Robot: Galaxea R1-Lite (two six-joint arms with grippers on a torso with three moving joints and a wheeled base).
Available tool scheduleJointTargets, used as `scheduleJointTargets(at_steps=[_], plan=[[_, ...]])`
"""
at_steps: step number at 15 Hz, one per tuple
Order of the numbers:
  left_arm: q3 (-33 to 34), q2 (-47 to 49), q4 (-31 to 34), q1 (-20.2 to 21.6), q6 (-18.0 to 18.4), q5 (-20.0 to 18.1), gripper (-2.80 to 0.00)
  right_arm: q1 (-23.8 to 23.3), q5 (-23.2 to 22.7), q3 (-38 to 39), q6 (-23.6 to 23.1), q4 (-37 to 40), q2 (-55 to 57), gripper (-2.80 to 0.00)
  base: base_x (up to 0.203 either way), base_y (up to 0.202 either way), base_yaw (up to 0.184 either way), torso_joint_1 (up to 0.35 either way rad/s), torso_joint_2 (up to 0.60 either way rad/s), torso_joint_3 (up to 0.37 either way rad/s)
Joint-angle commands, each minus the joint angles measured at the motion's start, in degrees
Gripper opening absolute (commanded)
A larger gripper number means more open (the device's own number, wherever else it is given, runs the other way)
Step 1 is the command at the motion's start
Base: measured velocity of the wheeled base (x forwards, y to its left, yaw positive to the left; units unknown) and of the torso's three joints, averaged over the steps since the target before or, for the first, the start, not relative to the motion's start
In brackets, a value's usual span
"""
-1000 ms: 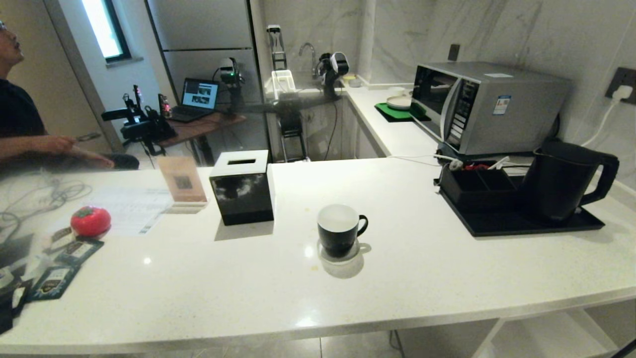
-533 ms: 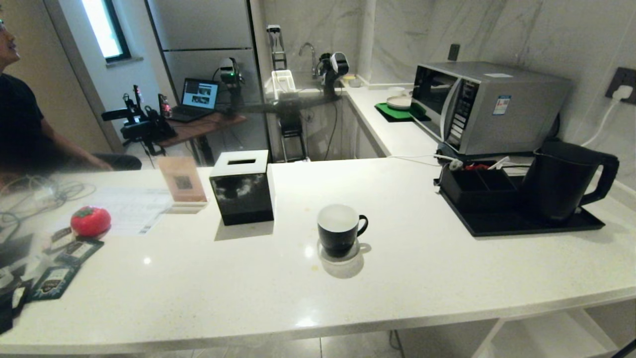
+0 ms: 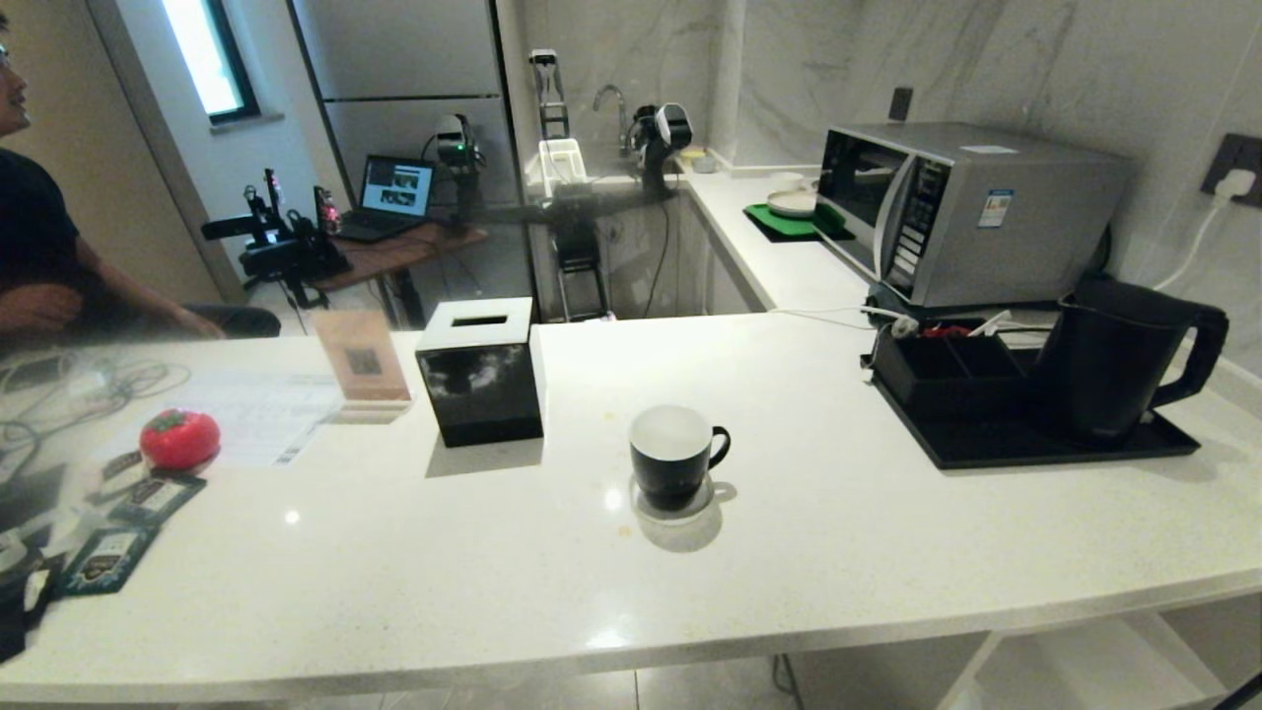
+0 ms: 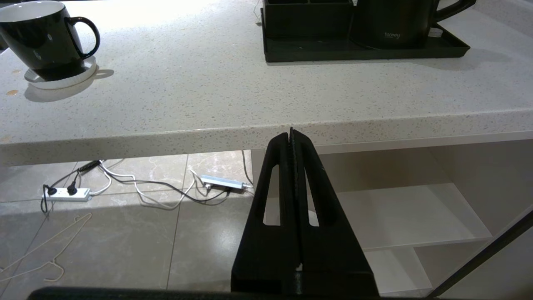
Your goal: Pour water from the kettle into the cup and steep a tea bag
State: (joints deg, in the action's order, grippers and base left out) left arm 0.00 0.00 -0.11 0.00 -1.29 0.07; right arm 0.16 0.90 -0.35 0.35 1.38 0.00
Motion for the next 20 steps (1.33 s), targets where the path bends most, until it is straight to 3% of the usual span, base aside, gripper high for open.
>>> scheduleJointTargets(at_steps=[1, 8, 20], plan=[[0.0, 0.09, -0.07, 0.0, -0.03, 0.01, -2.8, 0.02, -0.02, 0.0, 0.0, -0.06, 0.09, -2.8, 0.0, 0.0, 0.0, 0.0, 0.0, 0.0], [0.0, 0.09, -0.07, 0.0, -0.03, -0.16, -2.8, 0.02, -0.02, 0.0, 0.0, -0.03, 0.09, -2.8, -0.001, -0.027, -0.002, 0.001, 0.0, 0.0], [0.0, 0.09, -0.07, 0.0, -0.03, -0.07, -2.8, 0.02, -0.02, 0.0, 0.0, -0.01, 0.09, -2.8, 0.0, -0.192, 0.001, 0.003, 0.0, 0.002]])
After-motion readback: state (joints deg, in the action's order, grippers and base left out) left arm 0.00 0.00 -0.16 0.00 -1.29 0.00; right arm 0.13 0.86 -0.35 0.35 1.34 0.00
